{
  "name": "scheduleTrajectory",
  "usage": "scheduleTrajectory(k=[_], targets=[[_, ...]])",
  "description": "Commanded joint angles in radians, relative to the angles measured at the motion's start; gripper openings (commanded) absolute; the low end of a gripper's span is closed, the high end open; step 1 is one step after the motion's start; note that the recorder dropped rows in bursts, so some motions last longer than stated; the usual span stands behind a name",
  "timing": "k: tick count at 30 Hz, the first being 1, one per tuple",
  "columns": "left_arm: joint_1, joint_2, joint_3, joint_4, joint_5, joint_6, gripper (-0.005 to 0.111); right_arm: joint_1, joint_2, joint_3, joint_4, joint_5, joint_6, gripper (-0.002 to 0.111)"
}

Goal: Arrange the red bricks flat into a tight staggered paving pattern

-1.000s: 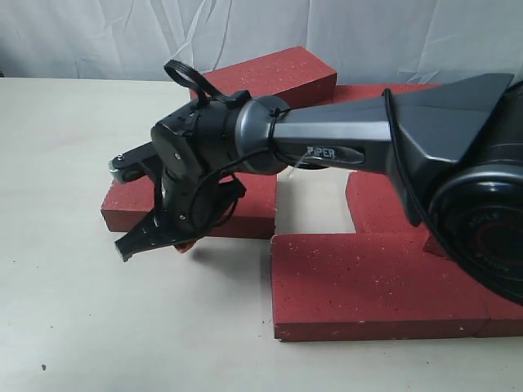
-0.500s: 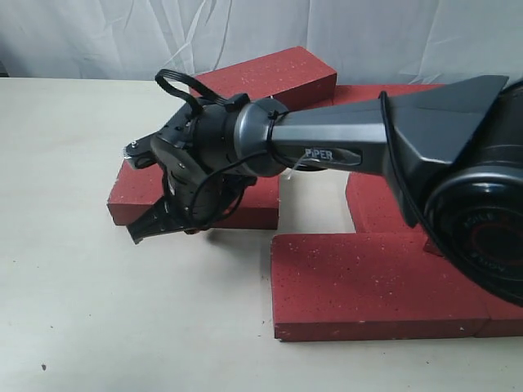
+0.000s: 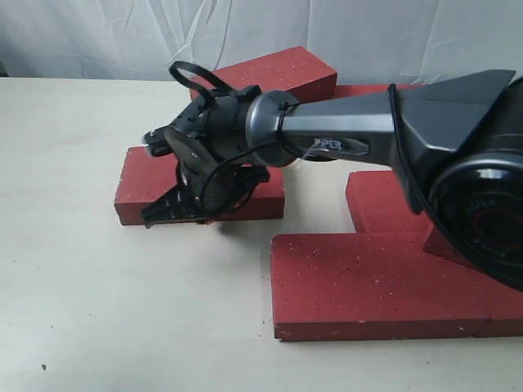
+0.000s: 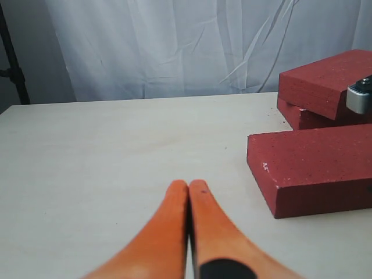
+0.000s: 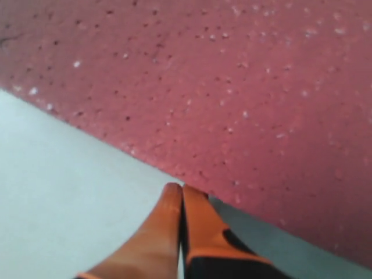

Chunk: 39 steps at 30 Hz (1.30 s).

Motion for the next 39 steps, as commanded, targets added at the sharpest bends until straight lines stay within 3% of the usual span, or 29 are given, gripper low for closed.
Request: scheduleTrajectory(k=[1, 14, 27, 32, 39], targets=[[-0.003, -0.005, 0.004, 0.000, -0.006, 0.000, 0.000, -0.063, -0.002, -0.005, -0.011, -0.005, 0.034, -0.001], [-0.003, -0.005, 0.004, 0.000, -0.006, 0.000, 0.000, -0.121, -0.006, -0.005, 0.079, 0.023, 0.022, -0.001], [-0.003, -0.005, 0.004, 0.000, -0.006, 0.000, 0.000, -0.121, -0.006, -0.005, 0.399, 0.021, -0.397, -0.001], [-0.003, -0.005, 0.004, 0.000, -0.006, 0.000, 0.000, -0.121, -0.003, -0.005, 0.430, -0.001, -0.441, -0.001], [-0.003, -0.005, 0.004, 0.000, -0.006, 0.000, 0.000, -0.121, 0.000, -0.005, 0.668, -0.035, -0.621, -0.001]])
